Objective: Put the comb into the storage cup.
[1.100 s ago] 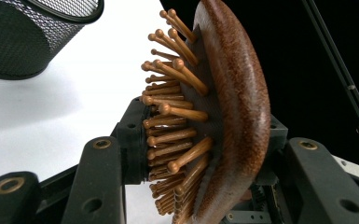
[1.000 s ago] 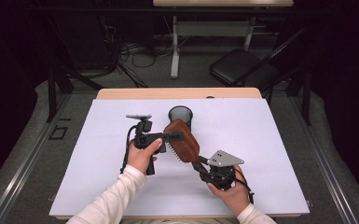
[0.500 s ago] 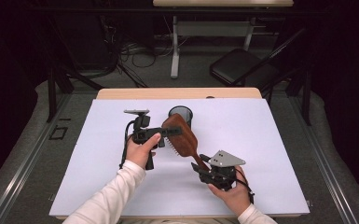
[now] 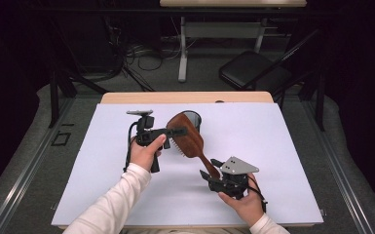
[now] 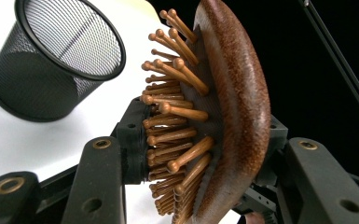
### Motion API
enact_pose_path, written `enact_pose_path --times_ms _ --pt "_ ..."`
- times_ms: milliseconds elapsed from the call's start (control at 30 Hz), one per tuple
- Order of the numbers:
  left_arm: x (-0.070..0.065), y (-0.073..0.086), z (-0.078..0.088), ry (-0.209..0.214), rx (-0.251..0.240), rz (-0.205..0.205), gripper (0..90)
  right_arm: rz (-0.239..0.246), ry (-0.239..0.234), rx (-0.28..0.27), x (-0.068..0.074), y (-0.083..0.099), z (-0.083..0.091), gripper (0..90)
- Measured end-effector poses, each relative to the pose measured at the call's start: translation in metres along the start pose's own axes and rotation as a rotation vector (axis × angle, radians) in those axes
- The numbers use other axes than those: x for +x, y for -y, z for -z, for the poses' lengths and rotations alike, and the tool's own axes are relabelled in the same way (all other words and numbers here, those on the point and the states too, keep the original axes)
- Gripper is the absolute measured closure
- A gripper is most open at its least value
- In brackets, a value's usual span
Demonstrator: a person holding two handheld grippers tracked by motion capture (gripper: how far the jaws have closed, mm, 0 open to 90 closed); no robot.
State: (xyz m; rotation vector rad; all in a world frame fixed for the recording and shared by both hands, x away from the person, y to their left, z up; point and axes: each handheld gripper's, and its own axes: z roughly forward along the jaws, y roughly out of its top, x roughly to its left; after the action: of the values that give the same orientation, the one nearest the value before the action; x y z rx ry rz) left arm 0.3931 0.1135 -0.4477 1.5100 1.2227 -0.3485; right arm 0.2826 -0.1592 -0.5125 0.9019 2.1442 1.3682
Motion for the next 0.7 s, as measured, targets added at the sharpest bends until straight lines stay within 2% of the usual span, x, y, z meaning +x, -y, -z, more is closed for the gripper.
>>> enact_pose_path --times_ms 200,400,700 --pt "0.002 -0.005 0.003 -0.011 -0.027 -0.004 50.6 0.003 0.004 -0.019 -0.004 0.000 0.002 42.7" --pt "0.004 -0.010 0.005 -0.020 -0.031 0.001 50.5 0.003 -0.010 -0.045 -0.009 -0.001 0.004 40.6" --pt "0.004 -0.019 0.007 -0.032 -0.049 -0.008 50.5 0.019 -0.017 -0.043 -0.017 -0.001 0.007 40.0"
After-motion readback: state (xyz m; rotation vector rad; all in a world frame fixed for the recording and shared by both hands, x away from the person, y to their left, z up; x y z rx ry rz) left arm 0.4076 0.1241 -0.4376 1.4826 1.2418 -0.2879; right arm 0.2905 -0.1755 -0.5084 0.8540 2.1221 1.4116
